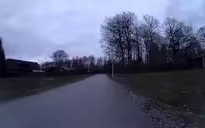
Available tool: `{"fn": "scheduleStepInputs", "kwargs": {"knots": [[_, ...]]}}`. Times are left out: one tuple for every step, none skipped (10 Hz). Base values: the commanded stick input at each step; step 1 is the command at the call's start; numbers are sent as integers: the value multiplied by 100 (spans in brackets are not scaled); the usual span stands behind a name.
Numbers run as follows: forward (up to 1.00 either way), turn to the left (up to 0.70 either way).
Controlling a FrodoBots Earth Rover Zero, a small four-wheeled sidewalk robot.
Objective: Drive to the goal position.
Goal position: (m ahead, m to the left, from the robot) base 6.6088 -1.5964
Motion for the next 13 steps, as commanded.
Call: {"fn": "scheduleStepInputs", "kwargs": {"knots": [[70,0],[70,0],[70,0],[70,0],[70,0],[70,0],[70,0],[70,0],[70,0],[70,0],[70,0],[70,0],[70,0]]}}
